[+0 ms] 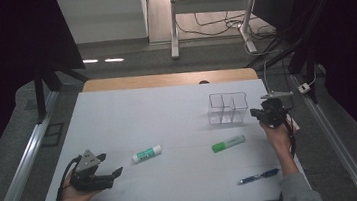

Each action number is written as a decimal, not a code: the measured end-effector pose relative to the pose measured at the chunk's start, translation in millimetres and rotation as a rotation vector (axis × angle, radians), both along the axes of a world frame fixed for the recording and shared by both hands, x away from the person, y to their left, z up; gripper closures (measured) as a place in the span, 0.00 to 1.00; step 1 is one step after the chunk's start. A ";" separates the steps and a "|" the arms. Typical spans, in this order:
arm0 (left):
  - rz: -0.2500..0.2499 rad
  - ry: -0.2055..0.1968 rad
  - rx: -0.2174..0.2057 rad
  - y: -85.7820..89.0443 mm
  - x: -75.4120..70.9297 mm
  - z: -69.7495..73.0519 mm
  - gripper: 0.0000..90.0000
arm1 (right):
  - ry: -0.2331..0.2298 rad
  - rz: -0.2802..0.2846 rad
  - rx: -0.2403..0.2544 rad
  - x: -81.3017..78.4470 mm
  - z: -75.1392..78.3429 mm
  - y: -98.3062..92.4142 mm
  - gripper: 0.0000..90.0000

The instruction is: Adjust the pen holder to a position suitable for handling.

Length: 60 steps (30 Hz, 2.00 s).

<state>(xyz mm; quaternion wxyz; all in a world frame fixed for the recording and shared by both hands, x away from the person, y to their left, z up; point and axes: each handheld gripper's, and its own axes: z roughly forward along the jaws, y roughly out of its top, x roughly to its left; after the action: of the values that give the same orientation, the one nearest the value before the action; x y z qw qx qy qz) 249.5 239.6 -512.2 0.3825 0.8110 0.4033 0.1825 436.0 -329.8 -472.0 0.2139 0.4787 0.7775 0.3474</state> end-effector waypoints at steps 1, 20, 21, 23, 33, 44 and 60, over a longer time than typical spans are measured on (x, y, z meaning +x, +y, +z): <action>0.000 0.000 0.000 0.0 0.0 0.0 0.23 | 0.004 -0.003 0.000 1.4 0.0 -1.0 1.00; -0.004 -0.005 0.002 1.2 0.2 -1.6 0.23 | 0.034 0.026 0.003 26.0 -12.3 1.7 1.00; -0.005 -0.004 0.001 1.2 0.3 -1.7 0.23 | 0.034 0.028 -0.004 26.4 -12.5 2.9 1.00; -0.006 -0.004 0.001 1.2 0.3 -1.8 0.23 | 0.037 0.031 -0.010 27.0 -12.4 4.0 1.00; -0.003 -0.008 0.001 1.4 0.3 -2.5 0.23 | 0.037 0.040 -0.034 29.9 -15.3 9.8 1.00; -0.001 -0.004 0.003 1.8 0.8 -3.2 0.23 | 0.033 0.053 -0.034 31.4 -15.3 13.2 1.00; 0.003 -0.001 -0.001 2.5 0.9 -4.0 0.23 | 0.028 0.102 -0.056 29.3 -13.2 36.8 1.00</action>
<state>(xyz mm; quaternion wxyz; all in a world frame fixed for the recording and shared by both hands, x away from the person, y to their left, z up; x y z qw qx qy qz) 250.3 242.1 -516.2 0.3828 0.8102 0.4043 0.1833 465.3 -292.9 -485.2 0.1983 0.4368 0.8133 0.3293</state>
